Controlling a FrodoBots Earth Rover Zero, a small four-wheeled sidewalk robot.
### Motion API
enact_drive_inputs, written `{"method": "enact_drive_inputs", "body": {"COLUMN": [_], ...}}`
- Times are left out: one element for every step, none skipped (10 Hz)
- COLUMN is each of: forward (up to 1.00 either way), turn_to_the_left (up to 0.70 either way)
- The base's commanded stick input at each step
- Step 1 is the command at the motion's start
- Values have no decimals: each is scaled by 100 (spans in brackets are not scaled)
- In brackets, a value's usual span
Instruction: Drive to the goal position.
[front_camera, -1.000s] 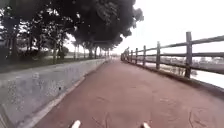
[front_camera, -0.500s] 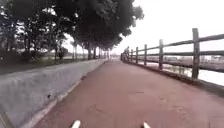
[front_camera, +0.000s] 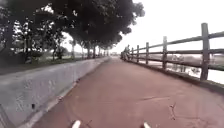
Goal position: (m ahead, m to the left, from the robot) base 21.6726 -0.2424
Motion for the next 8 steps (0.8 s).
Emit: {"method": "enact_drive_inputs", "body": {"forward": [70,70,70,70,70,70,70,70], "turn_to_the_left": [1,1,1,1,1,1,1,1]}}
